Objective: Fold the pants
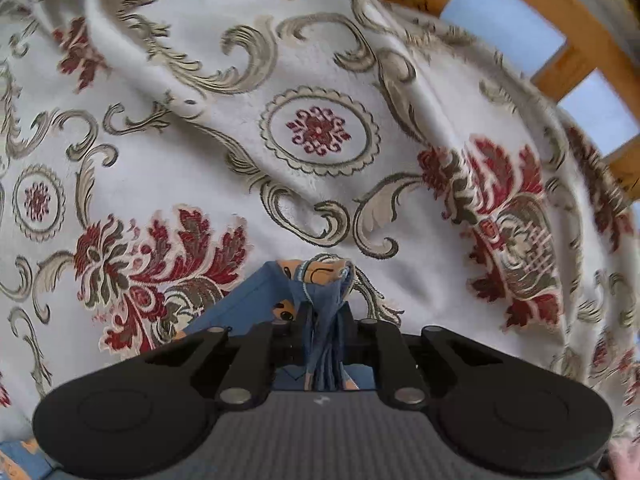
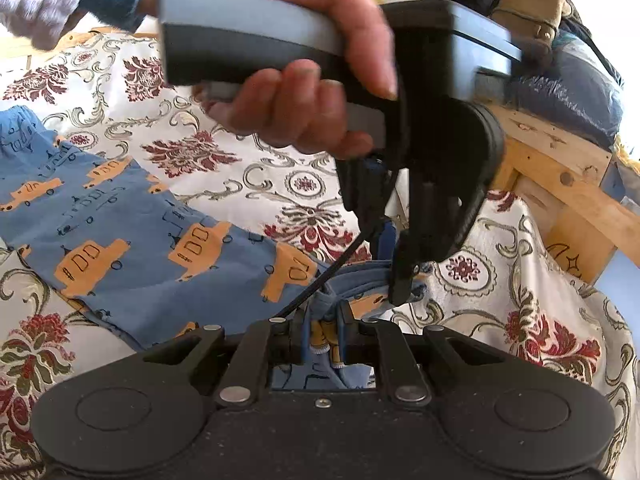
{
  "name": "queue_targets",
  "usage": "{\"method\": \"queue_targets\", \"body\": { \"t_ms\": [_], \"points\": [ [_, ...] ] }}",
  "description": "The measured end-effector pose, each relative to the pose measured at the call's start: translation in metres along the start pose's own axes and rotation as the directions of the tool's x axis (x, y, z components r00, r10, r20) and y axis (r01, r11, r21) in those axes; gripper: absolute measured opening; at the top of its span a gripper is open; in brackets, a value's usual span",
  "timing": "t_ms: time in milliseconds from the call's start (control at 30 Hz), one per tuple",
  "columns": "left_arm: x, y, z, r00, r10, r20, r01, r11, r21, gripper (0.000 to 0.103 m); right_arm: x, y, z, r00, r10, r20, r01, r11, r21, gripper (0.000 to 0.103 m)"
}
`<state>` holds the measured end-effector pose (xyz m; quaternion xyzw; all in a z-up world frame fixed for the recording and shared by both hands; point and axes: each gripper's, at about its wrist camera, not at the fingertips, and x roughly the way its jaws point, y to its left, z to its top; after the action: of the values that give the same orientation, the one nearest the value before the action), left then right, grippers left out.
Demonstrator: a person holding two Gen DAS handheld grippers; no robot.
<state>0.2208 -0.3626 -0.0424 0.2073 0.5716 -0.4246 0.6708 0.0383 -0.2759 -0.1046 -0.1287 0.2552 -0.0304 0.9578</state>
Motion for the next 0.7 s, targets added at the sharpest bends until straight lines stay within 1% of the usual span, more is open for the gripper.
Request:
{"method": "queue_targets", "body": {
  "t_ms": [67, 133, 267, 333, 433, 567, 600, 700],
  "points": [
    [-0.011, 0.010, -0.007, 0.997, -0.057, 0.043, 0.059, 0.998, -0.029, 0.013, -0.004, 0.000, 0.003, 1.000, 0.007, 0.021, -0.007, 1.000, 0.019, 0.014],
    [-0.022, 0.022, -0.017, 0.990, -0.107, 0.093, 0.113, 0.991, -0.066, 0.013, -0.008, 0.001, 0.009, 0.999, 0.015, 0.045, -0.017, 0.999, 0.039, 0.014],
    [-0.043, 0.044, -0.039, 0.968, -0.172, 0.185, 0.196, 0.973, -0.123, 0.013, -0.014, 0.012, 0.021, 0.995, 0.039, 0.088, -0.042, 0.999, 0.032, 0.014],
    [-0.055, 0.058, -0.057, 0.951, -0.189, 0.245, 0.233, 0.959, -0.163, 0.013, -0.019, 0.019, 0.026, 0.992, 0.057, 0.109, -0.060, 0.998, 0.023, 0.014],
    [-0.069, 0.084, -0.086, 0.916, -0.228, 0.329, 0.318, 0.913, -0.255, 0.013, -0.025, 0.030, 0.035, 0.985, 0.116, 0.129, -0.119, 0.993, 0.017, 0.014],
    [-0.084, 0.124, -0.141, 0.865, -0.235, 0.444, 0.410, 0.840, -0.355, 0.013, -0.028, 0.050, 0.043, 0.969, 0.208, 0.136, -0.209, 0.978, -0.008, 0.014],
    [-0.086, 0.133, -0.154, 0.855, -0.229, 0.465, 0.426, 0.822, -0.378, 0.013, -0.029, 0.056, 0.044, 0.964, 0.229, 0.136, -0.228, 0.973, -0.021, 0.014],
    [-0.081, 0.162, -0.192, 0.839, -0.198, 0.507, 0.449, 0.779, -0.438, 0.013, -0.027, 0.073, 0.047, 0.949, 0.292, 0.122, -0.289, 0.956, -0.047, 0.014]
  ]
}}
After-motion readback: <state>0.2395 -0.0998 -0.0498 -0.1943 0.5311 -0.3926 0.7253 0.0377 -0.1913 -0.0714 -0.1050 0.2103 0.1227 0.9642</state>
